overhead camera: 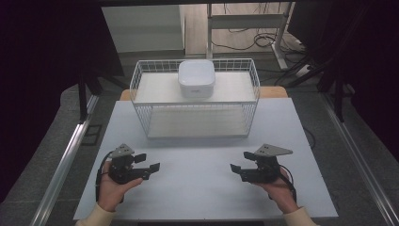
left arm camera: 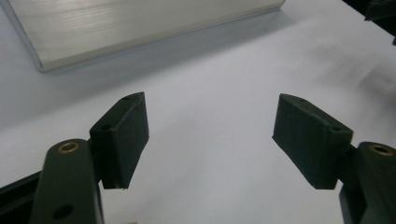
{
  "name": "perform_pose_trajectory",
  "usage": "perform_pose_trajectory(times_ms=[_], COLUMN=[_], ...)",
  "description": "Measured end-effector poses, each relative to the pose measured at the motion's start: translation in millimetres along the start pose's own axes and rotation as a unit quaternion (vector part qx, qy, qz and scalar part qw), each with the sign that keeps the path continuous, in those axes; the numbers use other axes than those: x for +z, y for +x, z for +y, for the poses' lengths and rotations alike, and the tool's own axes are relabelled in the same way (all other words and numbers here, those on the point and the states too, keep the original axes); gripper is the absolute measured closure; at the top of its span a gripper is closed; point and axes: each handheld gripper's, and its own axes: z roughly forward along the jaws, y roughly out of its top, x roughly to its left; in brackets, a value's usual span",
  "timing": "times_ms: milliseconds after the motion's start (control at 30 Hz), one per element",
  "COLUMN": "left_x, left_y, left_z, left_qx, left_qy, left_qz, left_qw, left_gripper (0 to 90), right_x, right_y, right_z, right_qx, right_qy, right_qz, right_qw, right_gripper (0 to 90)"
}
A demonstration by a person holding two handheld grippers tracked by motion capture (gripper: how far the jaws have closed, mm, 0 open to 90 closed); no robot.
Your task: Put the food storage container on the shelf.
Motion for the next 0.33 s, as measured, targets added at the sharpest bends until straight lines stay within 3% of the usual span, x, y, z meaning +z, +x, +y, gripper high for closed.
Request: perform_pose_trajectory(times_ms=[333], left_x=[-2.0], left_y=[1.2], left_z=[2.4], left_qx=[-0.001], left_qy=[-0.005], left_qz=[0.005], left_qw=[1.0], left_gripper=[26.3], right_x=[-4.0], right_y=[-2.4], right_z=[1.1], right_qx=[0.006], right_qy=[-0.018], right_qz=[0.001], right_qw=[0.9998], right_gripper=[24.5])
